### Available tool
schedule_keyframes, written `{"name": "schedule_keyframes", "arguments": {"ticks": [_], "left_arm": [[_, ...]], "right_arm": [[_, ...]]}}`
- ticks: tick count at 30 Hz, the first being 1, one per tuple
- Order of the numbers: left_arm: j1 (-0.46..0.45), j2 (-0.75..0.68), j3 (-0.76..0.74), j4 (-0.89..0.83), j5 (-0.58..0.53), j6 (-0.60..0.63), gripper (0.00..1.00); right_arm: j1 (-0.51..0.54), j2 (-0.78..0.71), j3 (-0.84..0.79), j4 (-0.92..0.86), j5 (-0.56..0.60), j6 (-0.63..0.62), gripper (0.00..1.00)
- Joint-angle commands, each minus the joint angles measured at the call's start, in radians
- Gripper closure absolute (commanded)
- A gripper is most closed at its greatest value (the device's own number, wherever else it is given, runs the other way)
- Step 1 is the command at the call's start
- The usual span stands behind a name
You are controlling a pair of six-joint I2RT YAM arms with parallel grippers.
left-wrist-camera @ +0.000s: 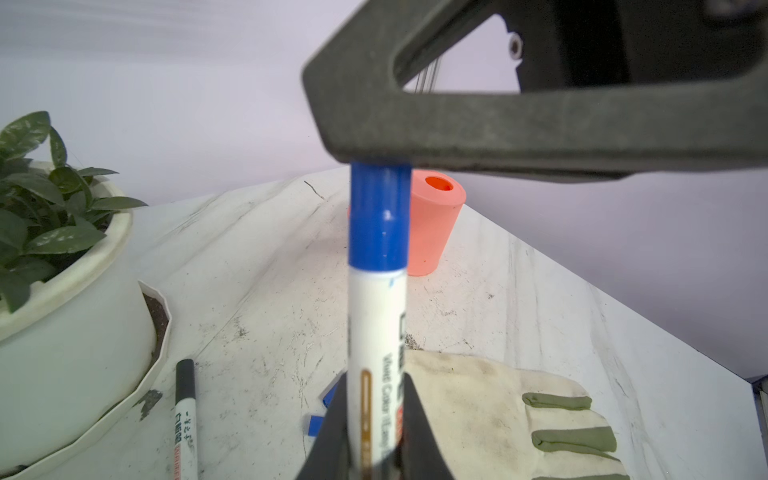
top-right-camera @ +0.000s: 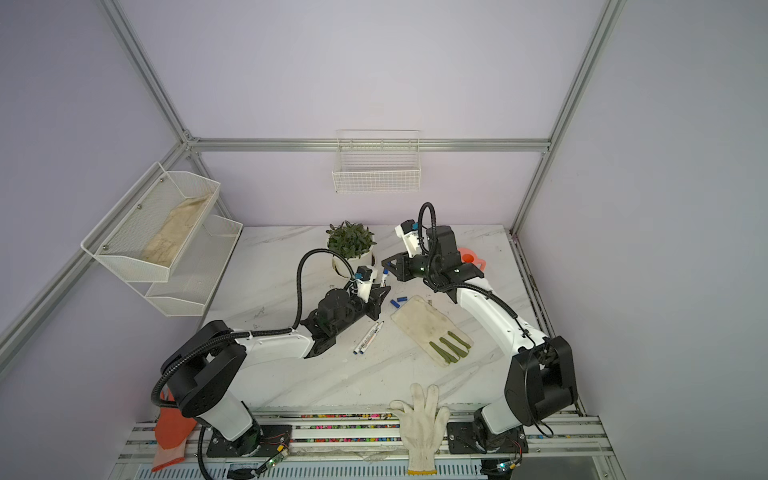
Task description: Insert the pens into the pen caps
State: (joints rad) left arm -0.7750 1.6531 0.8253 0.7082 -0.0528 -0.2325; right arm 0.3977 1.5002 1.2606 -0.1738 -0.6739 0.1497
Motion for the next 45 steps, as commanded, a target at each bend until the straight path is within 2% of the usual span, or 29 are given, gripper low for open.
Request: {"name": "schedule_keyframes", "arguments": {"ticks": [1, 7, 14, 17, 25, 29, 35, 41, 45], "left_arm": [[0.02, -0.047, -0.006, 0.263, -0.115, -0.044, 1.0], [0.015, -0.031, 0.007, 0.265, -0.102, -0.052, 1.0], [0.008, -0.024, 0.014, 0.263, -0.098, -0.051, 1.0], [0.008, -0.024, 0.011, 0.258, -0.095, -0.055, 1.0], [0.005, -0.011, 0.003, 0.252, -0.1, -0.07, 1.0], [0.005, 0.0, -0.003, 0.234, -0.113, -0.1, 1.0], [0.008, 0.024, 0.034, 0.006, -0.061, -0.086, 1.0], [0.038, 0.068, 0.118, -0.277, 0.021, -0.062, 1.0], [0.066, 0.116, 0.201, -0.397, 0.082, -0.011, 1.0]], "right_arm": [[0.0, 0.021, -0.014, -0.167, -0.01, -0.002, 0.86], [0.0, 0.027, -0.003, -0.167, 0.005, 0.004, 0.77], [0.0, 0.028, 0.001, -0.152, 0.011, 0.004, 0.8], [-0.001, 0.019, 0.009, -0.141, 0.002, -0.001, 0.76], [-0.001, -0.071, -0.008, -0.053, -0.008, 0.022, 0.65], [0.0, -0.109, -0.014, -0.034, 0.056, 0.02, 0.64], [-0.003, -0.092, -0.022, -0.044, 0.166, 0.054, 0.65], [-0.006, -0.066, -0.038, -0.047, 0.18, 0.08, 0.65], [-0.006, -0.056, -0.045, -0.048, 0.178, 0.082, 0.66]]}}
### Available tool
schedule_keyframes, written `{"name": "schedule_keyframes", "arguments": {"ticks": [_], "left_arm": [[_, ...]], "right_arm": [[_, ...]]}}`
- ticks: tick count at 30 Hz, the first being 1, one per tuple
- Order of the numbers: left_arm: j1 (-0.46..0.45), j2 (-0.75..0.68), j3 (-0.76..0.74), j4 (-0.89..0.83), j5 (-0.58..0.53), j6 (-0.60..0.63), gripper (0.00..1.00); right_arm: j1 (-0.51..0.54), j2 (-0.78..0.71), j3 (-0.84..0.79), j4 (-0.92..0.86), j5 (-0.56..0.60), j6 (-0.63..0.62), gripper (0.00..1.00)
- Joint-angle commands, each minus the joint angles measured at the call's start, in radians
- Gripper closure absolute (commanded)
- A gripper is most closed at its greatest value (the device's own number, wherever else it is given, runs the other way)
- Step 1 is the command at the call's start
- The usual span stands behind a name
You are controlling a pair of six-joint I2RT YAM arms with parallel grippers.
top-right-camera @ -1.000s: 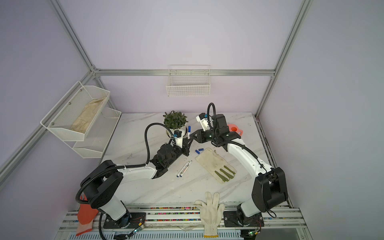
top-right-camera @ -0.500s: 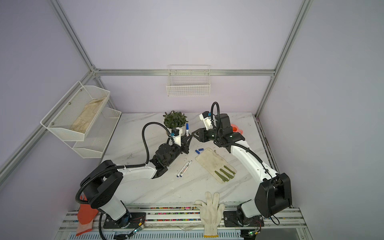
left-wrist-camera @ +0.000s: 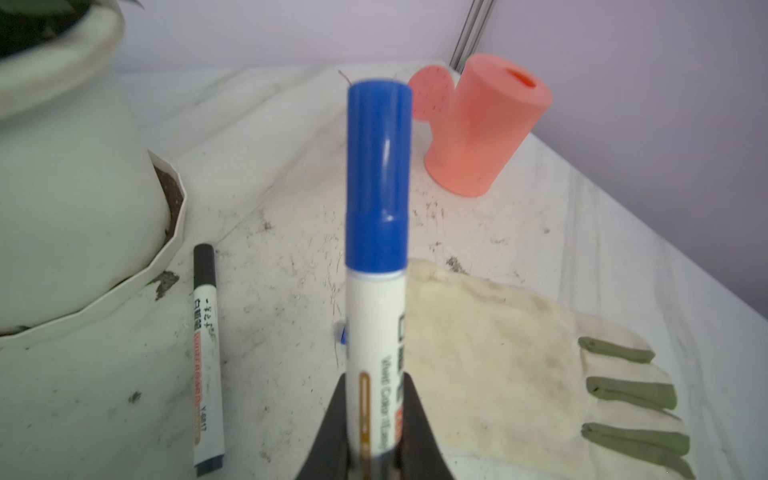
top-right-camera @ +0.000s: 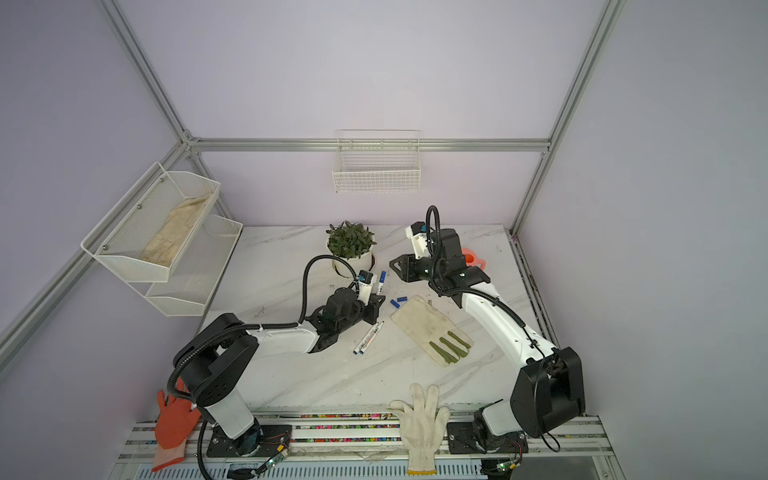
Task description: Insert the pens into the pen caps
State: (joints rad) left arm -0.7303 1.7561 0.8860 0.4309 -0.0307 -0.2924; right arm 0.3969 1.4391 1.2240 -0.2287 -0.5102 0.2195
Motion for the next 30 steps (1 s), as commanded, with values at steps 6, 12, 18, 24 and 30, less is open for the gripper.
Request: {"name": "schedule_keyframes", "arguments": {"ticks": [6, 12, 18, 24, 30], "left_arm": [[0.072, 0.111, 0.284, -0.273, 0.113, 0.055, 1.0], [0.086, 0.195, 0.405, -0.409, 0.079, 0.065, 1.0], [0.087, 0.245, 0.466, -0.48, 0.05, 0.053, 0.9], [0.088, 0.281, 0.504, -0.558, -0.011, 0.039, 0.87], [0.088, 0.313, 0.54, -0.618, -0.035, 0.026, 0.8]], "right_arm": [[-0.005, 0.001, -0.015, 0.005, 0.014, 0.007, 0.67], [-0.005, -0.008, -0.034, 0.006, 0.018, 0.001, 0.67], [-0.005, -0.008, -0.038, 0.006, 0.023, -0.008, 0.68], [-0.007, -0.012, -0.042, 0.005, 0.027, -0.014, 0.68], [-0.01, -0.021, -0.045, 0.005, 0.035, -0.017, 0.69]]}}
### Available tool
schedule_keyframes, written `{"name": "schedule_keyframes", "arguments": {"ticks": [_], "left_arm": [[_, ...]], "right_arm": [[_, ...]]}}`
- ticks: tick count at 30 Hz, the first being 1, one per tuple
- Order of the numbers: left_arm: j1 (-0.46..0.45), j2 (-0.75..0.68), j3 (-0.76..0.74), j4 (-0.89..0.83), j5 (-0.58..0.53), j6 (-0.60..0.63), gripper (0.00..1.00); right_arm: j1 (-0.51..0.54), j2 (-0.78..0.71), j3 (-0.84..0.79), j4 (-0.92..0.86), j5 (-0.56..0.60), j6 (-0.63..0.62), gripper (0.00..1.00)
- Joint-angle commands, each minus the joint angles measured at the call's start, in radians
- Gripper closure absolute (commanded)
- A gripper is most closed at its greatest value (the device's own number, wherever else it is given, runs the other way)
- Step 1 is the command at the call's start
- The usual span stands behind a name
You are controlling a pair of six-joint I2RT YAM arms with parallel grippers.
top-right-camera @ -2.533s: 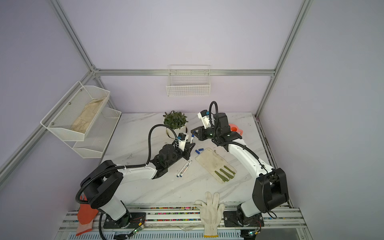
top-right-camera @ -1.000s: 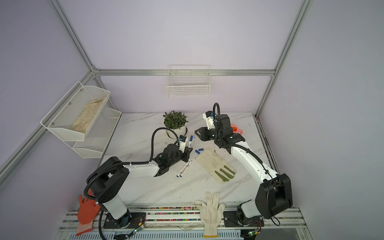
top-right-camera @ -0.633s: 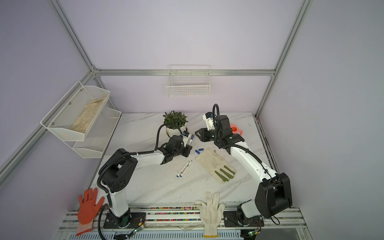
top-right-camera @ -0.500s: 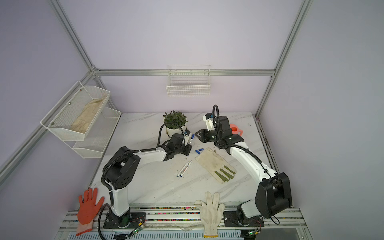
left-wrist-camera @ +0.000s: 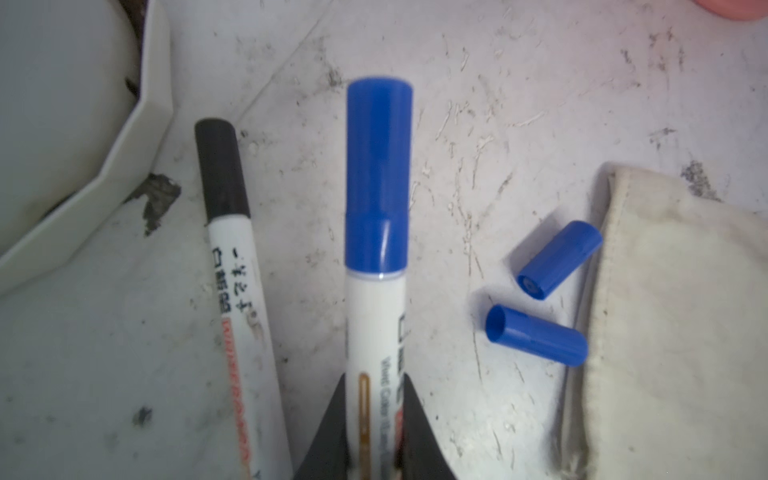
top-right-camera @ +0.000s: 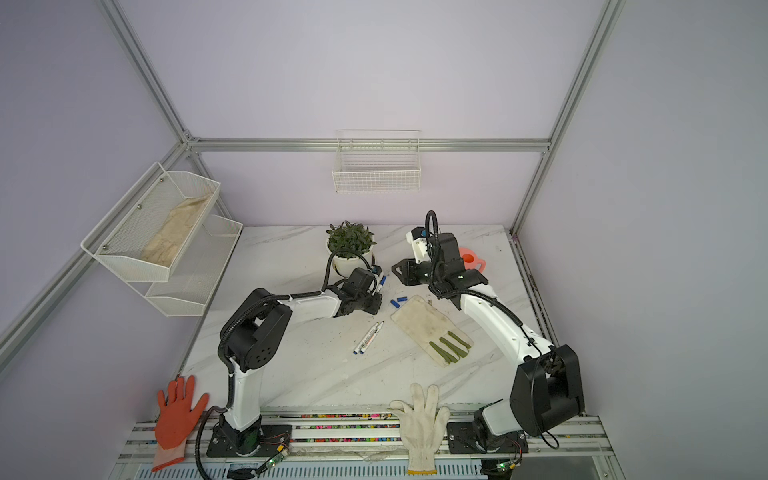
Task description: Insert the pens into the pen caps
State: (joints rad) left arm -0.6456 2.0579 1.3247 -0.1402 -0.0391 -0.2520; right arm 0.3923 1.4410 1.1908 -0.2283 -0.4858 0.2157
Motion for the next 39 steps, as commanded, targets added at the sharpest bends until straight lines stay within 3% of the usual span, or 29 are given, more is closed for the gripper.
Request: {"name": "schedule_keyframes", "arguments": {"ticks": [1, 18, 28, 30, 39], "left_arm": [[0.003, 0.016, 0.106, -0.055, -0.026, -0.017, 0.79], [0.011, 0.046, 0.148, -0.091, -0.021, -0.039, 0.79], [0.009, 0.042, 0.151, -0.072, 0.011, -0.02, 0.95], [0.009, 0.025, 0.144, -0.057, 0.018, -0.017, 1.0], [0.01, -0.152, 0.023, 0.112, 0.053, -0.032, 1.0]], "right_arm": [[-0.006, -0.025, -0.013, 0.005, 0.012, -0.013, 0.69], [-0.013, 0.017, -0.019, 0.0, 0.028, 0.005, 0.7], [-0.012, 0.178, 0.03, 0.017, 0.067, 0.11, 0.7], [-0.012, 0.203, 0.041, 0.006, 0.072, 0.112, 0.7], [-0.012, 0.251, 0.064, 0.018, -0.014, 0.096, 0.67]]}}
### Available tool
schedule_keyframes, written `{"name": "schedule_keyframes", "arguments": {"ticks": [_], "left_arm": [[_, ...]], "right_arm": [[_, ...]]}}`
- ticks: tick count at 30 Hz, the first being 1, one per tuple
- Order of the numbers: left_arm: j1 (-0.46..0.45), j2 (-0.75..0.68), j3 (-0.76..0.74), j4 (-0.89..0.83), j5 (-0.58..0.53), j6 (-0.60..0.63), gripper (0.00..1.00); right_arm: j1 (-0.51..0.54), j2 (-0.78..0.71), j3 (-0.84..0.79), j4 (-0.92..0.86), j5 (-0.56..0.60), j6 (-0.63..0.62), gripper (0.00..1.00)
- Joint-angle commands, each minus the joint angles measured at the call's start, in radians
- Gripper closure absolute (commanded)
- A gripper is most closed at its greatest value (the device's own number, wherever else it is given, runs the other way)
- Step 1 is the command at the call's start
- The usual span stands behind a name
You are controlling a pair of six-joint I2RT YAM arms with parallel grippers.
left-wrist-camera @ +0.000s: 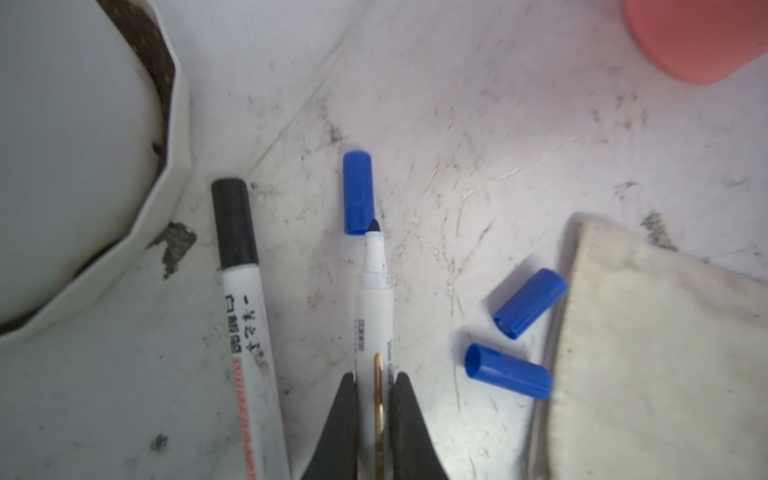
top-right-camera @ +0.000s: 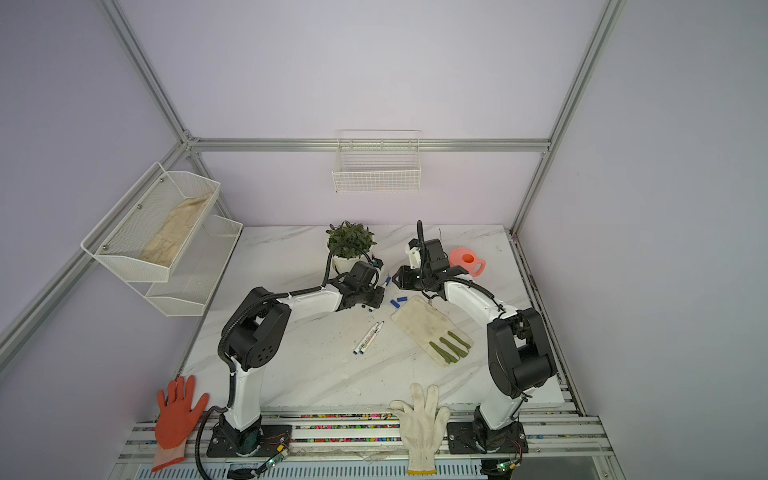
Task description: Insert the pens into the pen caps
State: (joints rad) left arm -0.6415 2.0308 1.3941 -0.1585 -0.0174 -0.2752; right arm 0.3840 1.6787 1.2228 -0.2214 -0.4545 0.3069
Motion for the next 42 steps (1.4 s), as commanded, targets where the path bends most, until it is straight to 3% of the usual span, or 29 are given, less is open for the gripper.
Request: {"name": "schedule_keyframes", "arguments": {"ticks": [1, 12, 21, 34, 42], "left_arm": [[0.006, -0.147, -0.068, 0.158, 0.034, -0.019, 1.0], [0.002, -0.222, -0.141, 0.251, 0.075, -0.072, 1.0], [-0.001, -0.223, -0.153, 0.251, 0.082, -0.048, 1.0], [-0.024, -0.263, -0.197, 0.337, 0.115, -0.027, 1.0], [-0.027, -0.292, -0.228, 0.393, 0.073, -0.019, 1.0]], "right_arm": [[-0.003, 0.023, 0.036, 0.014, -0.062, 0.006, 0.66], [-0.003, 0.037, 0.082, 0.038, -0.074, 0.004, 0.63], [-0.005, -0.004, 0.078, 0.072, -0.05, 0.016, 0.62], [-0.004, 0.072, 0.115, 0.137, -0.101, 0.063, 0.63], [-0.005, 0.067, 0.091, 0.142, -0.087, 0.077, 0.64]]}}
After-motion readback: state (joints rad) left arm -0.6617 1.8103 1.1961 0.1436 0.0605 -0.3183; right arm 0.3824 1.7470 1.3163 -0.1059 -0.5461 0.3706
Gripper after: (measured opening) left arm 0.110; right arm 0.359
